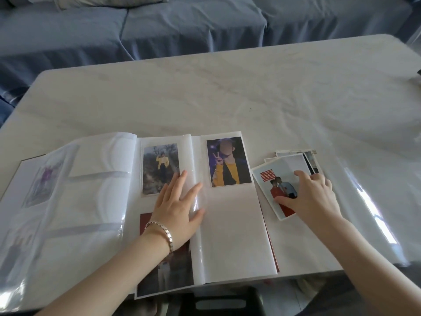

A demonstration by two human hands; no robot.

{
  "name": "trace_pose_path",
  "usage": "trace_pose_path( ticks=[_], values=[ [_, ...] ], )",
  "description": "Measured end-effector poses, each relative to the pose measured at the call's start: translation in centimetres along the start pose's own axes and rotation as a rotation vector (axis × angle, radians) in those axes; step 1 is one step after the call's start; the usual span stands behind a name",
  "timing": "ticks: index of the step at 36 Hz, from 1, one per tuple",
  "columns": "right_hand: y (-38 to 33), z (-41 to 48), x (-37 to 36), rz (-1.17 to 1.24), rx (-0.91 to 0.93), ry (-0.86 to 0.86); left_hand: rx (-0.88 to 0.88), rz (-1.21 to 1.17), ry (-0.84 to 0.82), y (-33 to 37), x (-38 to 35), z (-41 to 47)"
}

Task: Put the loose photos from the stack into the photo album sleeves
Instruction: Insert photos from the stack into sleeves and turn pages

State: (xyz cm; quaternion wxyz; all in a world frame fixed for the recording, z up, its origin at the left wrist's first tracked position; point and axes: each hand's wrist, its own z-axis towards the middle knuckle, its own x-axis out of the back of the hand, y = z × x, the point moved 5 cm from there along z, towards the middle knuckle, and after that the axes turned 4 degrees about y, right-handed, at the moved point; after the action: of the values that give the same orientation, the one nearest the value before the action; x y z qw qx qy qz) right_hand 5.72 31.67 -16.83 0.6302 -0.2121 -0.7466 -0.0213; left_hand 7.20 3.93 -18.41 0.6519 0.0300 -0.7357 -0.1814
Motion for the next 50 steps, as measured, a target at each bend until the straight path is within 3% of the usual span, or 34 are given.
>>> trace_pose_path(
  ticks=[7,12,14,17,21,27,31,35,40,43,50],
  values=[
    [0.7,0.6,0.5,0.098,-0.048,0.049,-0.067,-0.091,0.084,0.7,2.0,-0.5],
    [1.4,0.7,0.6,0.356,0.05,0.186,-0.472,0.083,0.145,3.3,3.2,-0.8],
    [1.9,0.5,1.1,0.52,0.018,0.201,-0.514,0.042,0.128,3.4,3.1,-1.0],
    [2.4,-0.1,2.4,0.797,-0.024,0.181,-0.42,-0.178,0.081,2.5,2.6,-1.1],
    [0.1,-2.2,3.2,1.012,0.012,0.063,0.014,-0.644,0.001,0.7,2.2,-1.4],
    [-5.9,-6.1,0.5,0.973,0.132,-0.142,0.18,-0.989,-0.07,0.5,2.6,-1.7],
    [-8.4,-7.1,-1.0,1.012,0.179,-0.164,0.239,-0.971,-0.159,0.8,2.3,-2.0],
    [-9.4,-7.1,-2.3,0.929,0.266,-0.212,0.342,-0.905,0.023,0.0,2.6,-2.3],
    [-7.1,-5.9,-1.7,0.614,0.316,0.054,0.444,-0.69,0.288,-1.1,3.5,-3.1],
    [-6.1,-5.7,-2.1,0.445,0.362,0.076,0.441,-0.543,0.418,-1.1,4.2,-3.5],
    [-6.0,-6.9,-3.2,0.336,0.503,0.18,0.305,-0.355,0.462,0.1,4.6,-4.0]
  ],
)
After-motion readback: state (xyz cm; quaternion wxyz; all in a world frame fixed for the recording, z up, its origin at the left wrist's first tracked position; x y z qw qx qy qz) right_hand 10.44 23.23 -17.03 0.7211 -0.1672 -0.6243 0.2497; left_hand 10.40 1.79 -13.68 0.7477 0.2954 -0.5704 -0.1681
